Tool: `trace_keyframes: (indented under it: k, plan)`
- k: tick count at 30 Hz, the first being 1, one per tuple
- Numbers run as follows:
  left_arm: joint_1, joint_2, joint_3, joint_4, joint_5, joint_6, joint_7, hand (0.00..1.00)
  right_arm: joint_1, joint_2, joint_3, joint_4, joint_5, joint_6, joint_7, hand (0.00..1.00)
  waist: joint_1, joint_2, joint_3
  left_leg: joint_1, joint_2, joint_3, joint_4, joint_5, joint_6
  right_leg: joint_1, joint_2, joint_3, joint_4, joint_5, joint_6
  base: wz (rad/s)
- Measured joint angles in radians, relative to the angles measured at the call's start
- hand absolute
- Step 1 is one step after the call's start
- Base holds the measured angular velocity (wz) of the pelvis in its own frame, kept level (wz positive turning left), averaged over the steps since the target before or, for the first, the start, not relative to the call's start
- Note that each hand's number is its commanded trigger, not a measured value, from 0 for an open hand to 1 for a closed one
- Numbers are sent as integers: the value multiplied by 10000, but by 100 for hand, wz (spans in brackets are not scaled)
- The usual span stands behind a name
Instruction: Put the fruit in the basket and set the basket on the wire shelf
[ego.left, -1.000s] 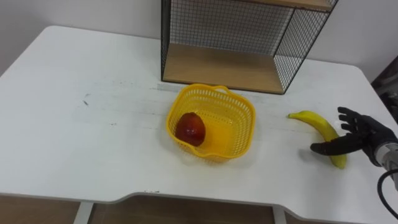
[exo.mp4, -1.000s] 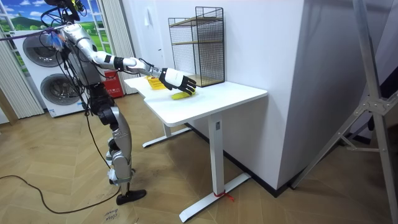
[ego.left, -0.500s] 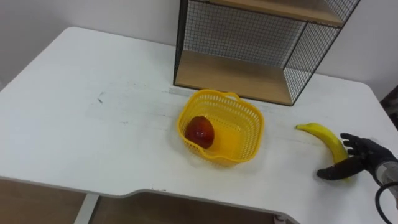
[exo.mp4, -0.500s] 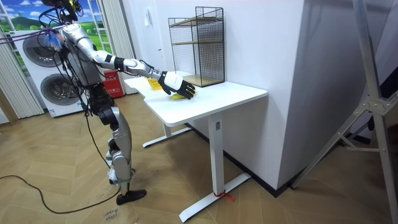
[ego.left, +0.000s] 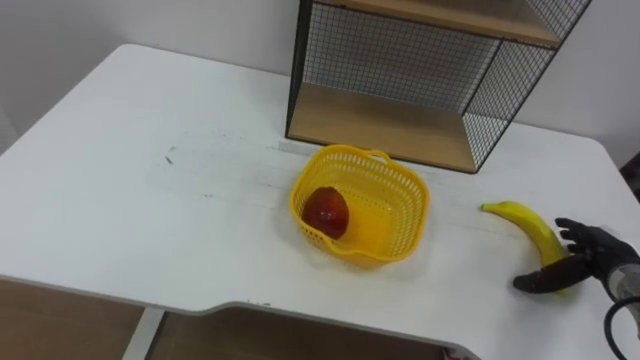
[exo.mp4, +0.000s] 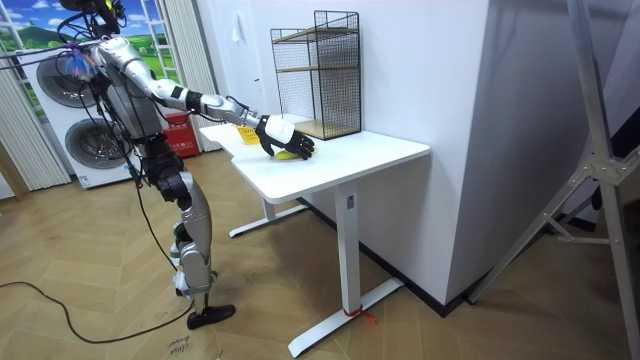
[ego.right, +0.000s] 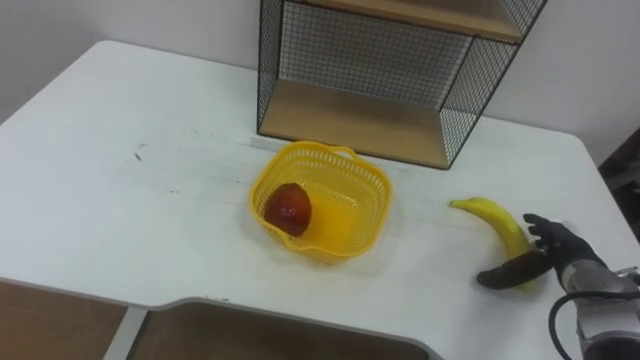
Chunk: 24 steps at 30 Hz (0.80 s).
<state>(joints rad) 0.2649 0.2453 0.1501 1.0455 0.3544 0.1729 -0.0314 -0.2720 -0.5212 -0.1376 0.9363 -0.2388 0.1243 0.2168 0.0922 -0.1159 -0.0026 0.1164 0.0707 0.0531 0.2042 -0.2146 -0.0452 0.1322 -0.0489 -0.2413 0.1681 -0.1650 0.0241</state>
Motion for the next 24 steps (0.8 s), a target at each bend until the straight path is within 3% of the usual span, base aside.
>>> trace_keyframes:
  k: [5, 6, 7, 9, 15, 24]
  plan:
    - [-18, 0, 4, 0, 19, 17, -3, 0, 0, 0, 0, 0, -43, 11, 1, 2, 4, -24, 29, 1, 0, -32, 2, -1, -1, 25, -2, -44, -16, 0, 0, 0]
    - [-18, 0, 4, 1, 21, 20, -3, 0, 0, -1, 0, 0, -44, 13, 1, 21, 5, -31, 41, 1, 0, -37, 2, -1, -2, 30, -2, -49, -20, 0, 0, 0]
    - [-18, 0, 4, 1, 21, 22, -4, 0, 0, -1, 0, 1, -45, 14, 1, 58, 5, -35, 48, 1, 0, -38, 2, -1, -2, 31, -2, -50, -22, 0, 0, 0]
    - [-17, 0, 4, 2, 22, 28, -6, 0, 0, -4, 0, 0, -51, 7, -16, 98, 4, -43, 58, -2, 0, -39, 2, -3, -4, 31, 0, -50, -25, 0, 0, 0]
    - [-59, 2, -12, 1, 22, 29, -7, 0, -6, -85, -8, 13, -557, 7, -748, 100, 51, 0, 72, -5, -1, -53, -2, -6, -10, 27, 8, -56, -48, -1, 0, 0]
    - [-200, -5, -105, 0, 34, 26, -7, 0, -4, -130, -9, 137, -851, 51, -1055, 100, 199, 77, 52, 2, 24, -48, -36, -21, -32, 106, 44, -48, -110, 3, -5, 0]
